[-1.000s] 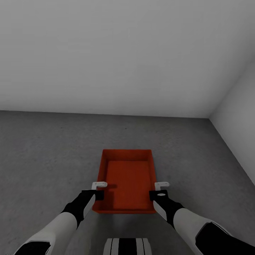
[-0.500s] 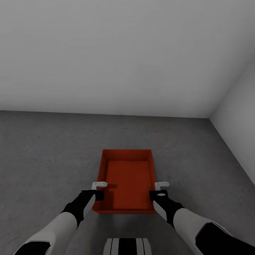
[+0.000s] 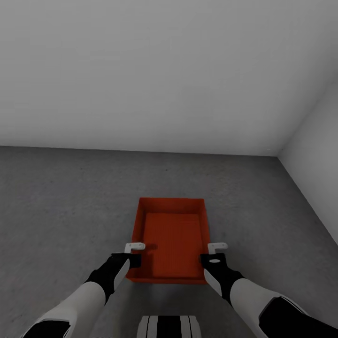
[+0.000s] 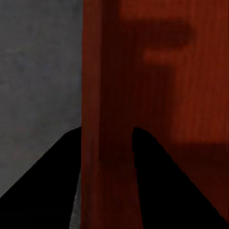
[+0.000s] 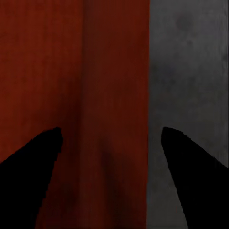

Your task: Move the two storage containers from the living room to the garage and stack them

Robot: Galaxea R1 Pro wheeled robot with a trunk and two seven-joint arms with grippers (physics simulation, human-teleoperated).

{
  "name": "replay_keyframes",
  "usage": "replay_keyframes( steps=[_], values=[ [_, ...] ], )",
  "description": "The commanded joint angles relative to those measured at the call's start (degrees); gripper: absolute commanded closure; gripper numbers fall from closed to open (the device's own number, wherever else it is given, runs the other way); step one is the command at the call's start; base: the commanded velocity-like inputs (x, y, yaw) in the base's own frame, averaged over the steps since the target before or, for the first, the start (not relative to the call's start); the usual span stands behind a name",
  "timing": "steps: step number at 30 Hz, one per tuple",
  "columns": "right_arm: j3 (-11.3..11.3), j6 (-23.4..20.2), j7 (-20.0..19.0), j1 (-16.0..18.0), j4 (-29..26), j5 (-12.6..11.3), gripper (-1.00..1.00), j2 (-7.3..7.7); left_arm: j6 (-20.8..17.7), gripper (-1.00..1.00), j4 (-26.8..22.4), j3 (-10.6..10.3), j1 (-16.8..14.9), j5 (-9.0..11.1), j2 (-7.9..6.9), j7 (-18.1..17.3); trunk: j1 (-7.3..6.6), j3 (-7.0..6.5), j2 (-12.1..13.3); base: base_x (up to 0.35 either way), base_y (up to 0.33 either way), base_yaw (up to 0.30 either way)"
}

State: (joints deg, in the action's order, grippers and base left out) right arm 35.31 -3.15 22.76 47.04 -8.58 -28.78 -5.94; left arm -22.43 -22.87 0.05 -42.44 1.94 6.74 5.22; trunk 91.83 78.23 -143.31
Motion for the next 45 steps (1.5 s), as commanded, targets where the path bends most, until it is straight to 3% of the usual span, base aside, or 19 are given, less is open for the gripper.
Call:
replay_keyframes(
  steps=[1, 29, 35, 45],
  values=[
    [0.18, -0.43, 0.36, -0.02, 0.06, -0.86, -1.00, -0.02, -0.36, -1.00, 0.08, 0.00, -0.01, 0.25, 0.03, 0.34, 0.00, 0.04, -0.01, 0.000, 0.000, 0.000],
    [0.11, -0.28, 0.35, -0.02, -0.29, -0.93, -1.00, 0.58, 0.20, -1.00, -0.48, 0.04, -0.01, 0.36, -0.06, 0.23, 0.00, 0.04, -0.01, 0.000, 0.000, 0.000],
    [0.11, -0.28, 0.36, -0.02, -0.29, -0.93, -1.00, 0.66, 0.09, -1.00, -0.42, 0.04, -0.01, 0.34, -0.02, 0.28, -0.16, -1.29, 0.07, 0.000, 0.000, 0.000],
    [0.11, -0.28, 0.36, -0.02, -0.29, -0.93, -1.00, 0.66, -0.14, -1.00, -0.42, 0.04, -0.01, 0.37, -0.05, 0.31, -2.35, -3.08, 4.08, 0.000, 0.000, 0.000]
  ],
)
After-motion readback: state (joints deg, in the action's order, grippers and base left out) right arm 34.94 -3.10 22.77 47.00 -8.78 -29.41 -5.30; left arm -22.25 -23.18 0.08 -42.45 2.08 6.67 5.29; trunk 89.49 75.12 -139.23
